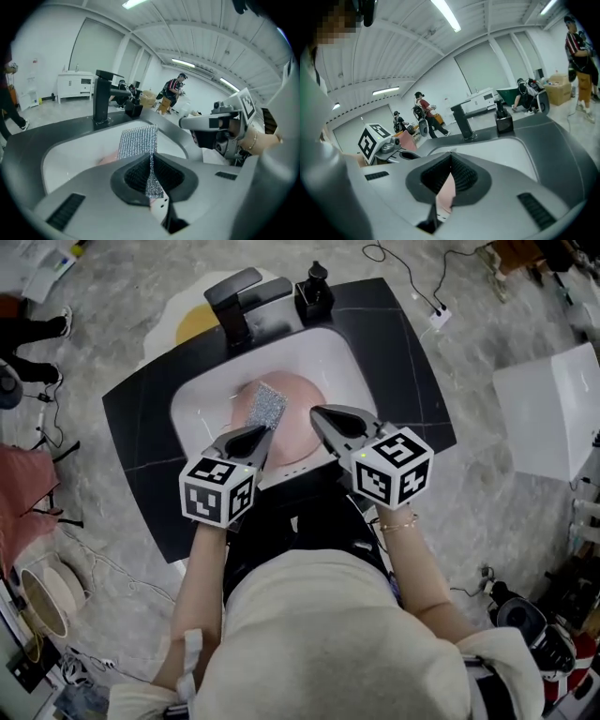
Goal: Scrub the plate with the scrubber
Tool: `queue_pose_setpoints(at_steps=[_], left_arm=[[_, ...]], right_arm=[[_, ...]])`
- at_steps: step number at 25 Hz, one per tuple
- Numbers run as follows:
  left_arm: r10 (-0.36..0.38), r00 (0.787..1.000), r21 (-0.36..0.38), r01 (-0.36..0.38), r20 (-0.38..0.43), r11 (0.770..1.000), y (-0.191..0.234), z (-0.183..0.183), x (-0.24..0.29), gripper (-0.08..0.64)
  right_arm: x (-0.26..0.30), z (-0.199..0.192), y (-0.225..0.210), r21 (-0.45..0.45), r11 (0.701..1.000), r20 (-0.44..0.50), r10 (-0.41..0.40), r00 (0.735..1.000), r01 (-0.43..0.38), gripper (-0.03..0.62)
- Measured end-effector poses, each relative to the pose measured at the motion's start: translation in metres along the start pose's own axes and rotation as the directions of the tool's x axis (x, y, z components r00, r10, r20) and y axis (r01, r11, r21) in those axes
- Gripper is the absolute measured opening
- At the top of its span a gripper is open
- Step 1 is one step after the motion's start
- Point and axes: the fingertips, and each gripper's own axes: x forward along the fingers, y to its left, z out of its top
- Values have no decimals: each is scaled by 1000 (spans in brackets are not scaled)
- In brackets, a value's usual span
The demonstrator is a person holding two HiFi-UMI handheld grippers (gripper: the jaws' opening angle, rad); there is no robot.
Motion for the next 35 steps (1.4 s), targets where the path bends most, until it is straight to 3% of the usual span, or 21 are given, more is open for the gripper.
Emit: queue_pose_setpoints(at_steps=[6,11,16,24,28,35], left_arm=[[10,988,-41,-3,156,999,-6,27,-33,38],[23,955,-64,-4,296,998,-6,58,-61,38],[19,929,-70,7,369,998,-9,70,-79,38],[11,918,-93,28,398,995,-16,69,-88,38],[-21,924,-98,63,382,993,-19,67,-84,38],[-26,939,-86,59,343,995,-17,60,-83,38]], right_arm=[[-7,25,18,-31,999,43,24,999,-22,6],[-10,45,32,-90,995,82,36,996,-29,6],[-13,55,46,-112,993,100,57,993,-45,6],[-11,54,63,-142,986,77,104,992,-92,6],[-8,47,66,-150,983,50,115,992,-107,6],[-3,39,69,-173,978,4,120,993,-118,6]])
